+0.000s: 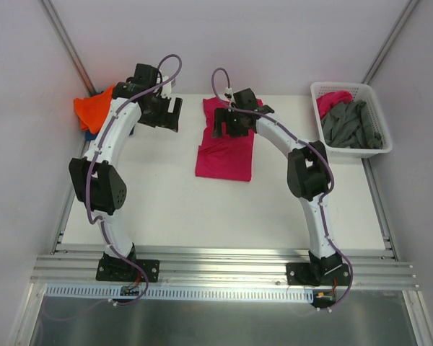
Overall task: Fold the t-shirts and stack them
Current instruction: Fold the tshirt
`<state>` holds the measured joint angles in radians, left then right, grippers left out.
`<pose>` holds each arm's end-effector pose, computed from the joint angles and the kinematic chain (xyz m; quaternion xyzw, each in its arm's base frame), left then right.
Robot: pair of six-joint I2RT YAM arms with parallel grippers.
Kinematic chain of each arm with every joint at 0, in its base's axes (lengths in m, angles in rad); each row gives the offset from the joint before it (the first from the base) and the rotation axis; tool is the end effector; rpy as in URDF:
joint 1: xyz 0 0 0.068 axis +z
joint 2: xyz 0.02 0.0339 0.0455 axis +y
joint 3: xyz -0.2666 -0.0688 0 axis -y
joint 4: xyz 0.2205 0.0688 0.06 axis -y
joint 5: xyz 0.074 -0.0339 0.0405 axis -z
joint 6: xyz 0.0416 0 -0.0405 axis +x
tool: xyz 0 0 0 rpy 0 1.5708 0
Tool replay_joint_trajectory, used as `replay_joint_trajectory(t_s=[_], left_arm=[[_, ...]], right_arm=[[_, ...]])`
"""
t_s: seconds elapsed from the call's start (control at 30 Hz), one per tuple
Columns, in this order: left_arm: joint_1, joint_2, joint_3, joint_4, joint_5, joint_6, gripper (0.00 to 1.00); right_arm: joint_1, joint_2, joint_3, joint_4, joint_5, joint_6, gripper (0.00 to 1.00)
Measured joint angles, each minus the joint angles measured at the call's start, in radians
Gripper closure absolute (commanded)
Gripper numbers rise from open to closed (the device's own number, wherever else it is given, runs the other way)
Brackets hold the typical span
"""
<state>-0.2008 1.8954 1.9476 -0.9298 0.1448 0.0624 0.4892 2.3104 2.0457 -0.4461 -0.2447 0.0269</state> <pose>0.3865 -0.0848 0.3490 0.1475 0.9267 -0.0913 0.3333 0.4497 0.2508 0.2361 -0.2562 0.8665 0.2128 0.3717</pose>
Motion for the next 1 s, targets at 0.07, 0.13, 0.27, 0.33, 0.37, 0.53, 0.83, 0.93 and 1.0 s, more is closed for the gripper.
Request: replay_joint_trajectory(t_s=[0.07, 0.13, 0.27, 0.33, 0.37, 0.53, 0.83, 0.93, 1.0], left_arm=[[0.000, -0.011, 0.000, 0.001, -0.001, 0.000, 0.15], [0.000, -0.020, 0.000, 0.001, -0.001, 0.000, 0.15], [0.000, -0.024, 0.000, 0.001, -0.002, 0.000, 0.15], [0.000, -0.024, 0.000, 0.001, -0.002, 0.000, 0.15], [0.000, -0.024, 0.000, 0.001, -0.002, 0.000, 0.15], [0.000, -0.026, -0.016, 0.003, -0.001, -0.001, 0.15], [0.000, -0.026, -0.023, 0.002, 0.000, -0.004, 0.15], [0.000, -0.027, -0.023, 0.002, -0.001, -0.004, 0.15], [0.000, -0.034, -0.026, 0.003, -0.001, -0.004, 0.15]], right_arm=[[0.011, -0.008, -0.035, -0.002, -0.021, 0.019, 0.12], [0.027, -0.011, -0.066, -0.005, -0.042, 0.036, 0.13], [0.076, -0.011, -0.099, -0.014, -0.071, 0.058, 0.13], [0.103, -0.011, -0.100, -0.014, -0.080, 0.065, 0.13], [0.116, -0.011, -0.100, -0.013, -0.084, 0.068, 0.13], [0.164, -0.011, -0.098, -0.011, -0.086, 0.070, 0.13], [0.163, -0.021, -0.100, -0.011, -0.086, 0.069, 0.12], [0.166, -0.021, -0.100, -0.013, -0.084, 0.066, 0.12], [0.169, -0.021, -0.099, -0.014, -0.076, 0.060, 0.12]])
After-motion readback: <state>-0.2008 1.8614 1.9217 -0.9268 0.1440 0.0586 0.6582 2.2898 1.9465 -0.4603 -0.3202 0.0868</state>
